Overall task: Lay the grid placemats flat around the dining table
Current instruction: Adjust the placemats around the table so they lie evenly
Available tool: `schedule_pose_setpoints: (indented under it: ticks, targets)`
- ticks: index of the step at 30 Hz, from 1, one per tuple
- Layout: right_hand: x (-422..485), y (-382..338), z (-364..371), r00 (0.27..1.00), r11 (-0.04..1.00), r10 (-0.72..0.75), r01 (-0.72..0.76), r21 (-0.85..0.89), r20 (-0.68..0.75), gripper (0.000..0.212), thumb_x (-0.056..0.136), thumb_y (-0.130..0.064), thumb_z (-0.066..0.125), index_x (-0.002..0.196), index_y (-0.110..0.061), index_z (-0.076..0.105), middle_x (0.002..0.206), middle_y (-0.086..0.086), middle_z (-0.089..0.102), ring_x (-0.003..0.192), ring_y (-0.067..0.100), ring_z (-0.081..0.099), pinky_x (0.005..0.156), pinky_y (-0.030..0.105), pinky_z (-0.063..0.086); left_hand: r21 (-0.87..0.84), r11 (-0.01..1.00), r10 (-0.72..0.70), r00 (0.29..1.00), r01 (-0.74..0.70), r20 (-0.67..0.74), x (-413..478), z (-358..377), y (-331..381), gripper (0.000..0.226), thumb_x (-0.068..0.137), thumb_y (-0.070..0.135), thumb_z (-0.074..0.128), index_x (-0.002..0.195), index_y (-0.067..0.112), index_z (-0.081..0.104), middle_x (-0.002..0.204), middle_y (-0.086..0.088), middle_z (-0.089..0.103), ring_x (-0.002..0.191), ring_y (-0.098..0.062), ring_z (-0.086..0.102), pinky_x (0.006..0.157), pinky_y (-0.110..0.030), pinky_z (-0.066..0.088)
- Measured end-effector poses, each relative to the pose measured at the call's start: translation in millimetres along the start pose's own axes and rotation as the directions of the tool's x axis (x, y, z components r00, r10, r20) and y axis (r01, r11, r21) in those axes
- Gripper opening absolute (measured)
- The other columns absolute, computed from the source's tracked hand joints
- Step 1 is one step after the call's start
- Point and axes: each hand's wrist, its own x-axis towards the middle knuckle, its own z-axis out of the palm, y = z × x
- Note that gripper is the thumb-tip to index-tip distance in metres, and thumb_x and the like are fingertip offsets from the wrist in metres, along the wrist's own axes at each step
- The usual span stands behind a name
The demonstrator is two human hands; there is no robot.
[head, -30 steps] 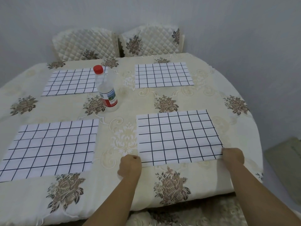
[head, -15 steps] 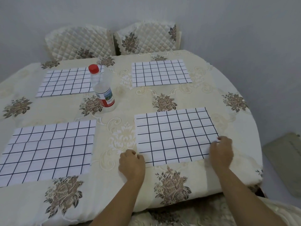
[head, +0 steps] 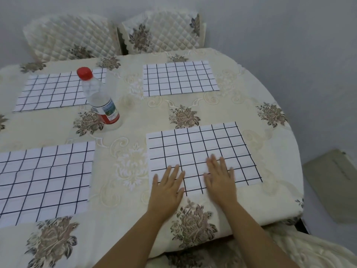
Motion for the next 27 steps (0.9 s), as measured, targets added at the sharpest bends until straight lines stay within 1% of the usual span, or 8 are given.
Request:
schedule_pose_setpoints:
  ticks: [2,8,11,13,16,18,22,27]
  targets:
    - [-0.9,32.7,-10.4,0.992,0.992,0.123,-0.123,-0.01,-0.004,0.067,0.084,-0.049,-0.003,0.147,-0.026,0.003,0.154,-0.008,-0.006,0.145,0.018,-0.003,0.115,0.047,0.004,-0.017,0.998,-0.065,0.997,0.065,-0.041,-6.3,0.4,-10.9,0.054,0.097,0.045,0.007,0.144,0.027,0.026,0.152,0.006,0.025,0.144,-0.011,-0.001,0.11,-0.048,0.022]
    - [-12.3,89.7,-36.3,0.924,0.924,0.382,-0.382,0.008,-0.003,0.054,0.098,-0.039,0.013,0.15,-0.024,0.004,0.158,-0.006,-0.001,0.146,0.018,-0.001,0.113,0.056,0.004,-0.089,0.979,-0.187,0.982,0.184,-0.029,-14.8,-6.1,-32.3,0.054,0.096,0.039,0.015,0.143,0.02,0.033,0.152,0.003,0.027,0.141,-0.015,0.015,0.106,-0.052,0.025]
    - [-8.2,80.8,-47.4,0.906,0.902,0.423,-0.417,0.107,-0.033,0.053,0.096,-0.029,0.022,0.147,-0.018,0.023,0.157,0.001,0.016,0.145,0.021,0.009,0.112,0.059,0.0,-0.274,0.949,-0.189,0.977,0.157,-0.095,-21.9,-13.0,-46.2,0.059,0.088,0.032,0.017,0.138,0.016,0.043,0.151,0.005,0.022,0.142,-0.014,0.018,0.114,-0.049,0.024]
    - [-5.4,67.3,-55.9,0.885,0.879,0.449,-0.413,0.237,-0.123,0.06,0.085,-0.029,0.023,0.137,-0.007,0.039,0.147,0.012,0.037,0.139,0.029,0.027,0.111,0.058,0.002,-0.397,0.904,-0.246,0.954,0.161,-0.173,-24.2,-25.7,-51.4,0.045,0.09,0.018,0.032,0.128,0.011,0.055,0.147,-0.004,0.037,0.137,-0.023,0.034,0.113,-0.038,0.026]
    - [1.0,24.7,-60.1,0.913,0.921,0.325,-0.247,0.3,-0.247,0.047,0.08,-0.018,0.034,0.113,0.002,0.059,0.118,0.022,0.06,0.112,0.039,0.054,0.102,0.055,0.029,-0.465,0.866,-0.335,0.904,0.184,-0.266,-29.0,-47.1,-64.3,0.03,0.085,0.0,0.048,0.107,0.004,0.067,0.132,-0.012,0.055,0.122,-0.028,0.051,0.099,-0.026,0.033]
    - [7.8,-10.1,-57.1,0.938,0.921,0.246,-0.148,0.36,-0.243,0.03,0.083,-0.005,0.042,0.104,0.004,0.062,0.107,0.021,0.061,0.102,0.039,0.056,0.087,0.044,0.041,-0.496,0.846,-0.363,0.894,0.198,-0.262,-29.2,-57.7,-71.3,0.027,0.084,-0.006,0.05,0.103,0.003,0.068,0.125,-0.011,0.059,0.116,-0.026,0.055,0.091,-0.023,0.037]
    - [8.4,-94.6,-45.7,0.987,0.856,0.135,-0.074,0.512,-0.084,0.025,0.091,-0.003,0.045,0.111,-0.005,0.059,0.113,0.01,0.058,0.101,0.02,0.052,0.079,0.026,0.038,-0.527,0.818,-0.429,0.855,0.232,-0.29,-49.0,-77.1,-104.5,0.027,0.084,-0.007,0.049,0.1,0.004,0.067,0.116,-0.007,0.06,0.107,-0.021,0.058,0.079,-0.022,0.041]
    - [-4.7,-181.6,-20.2,0.996,0.814,-0.049,-0.001,0.581,0.07,0.024,0.092,-0.005,0.044,0.11,-0.008,0.06,0.108,0.004,0.058,0.1,0.021,0.056,0.078,0.024,0.039,-0.523,0.781,-0.53,0.806,0.342,-0.264,-91.3,-88.0,-165.5,0.024,0.086,-0.004,0.049,0.102,0.004,0.065,0.111,-0.009,0.06,0.104,-0.025,0.057,0.08,-0.029,0.043]
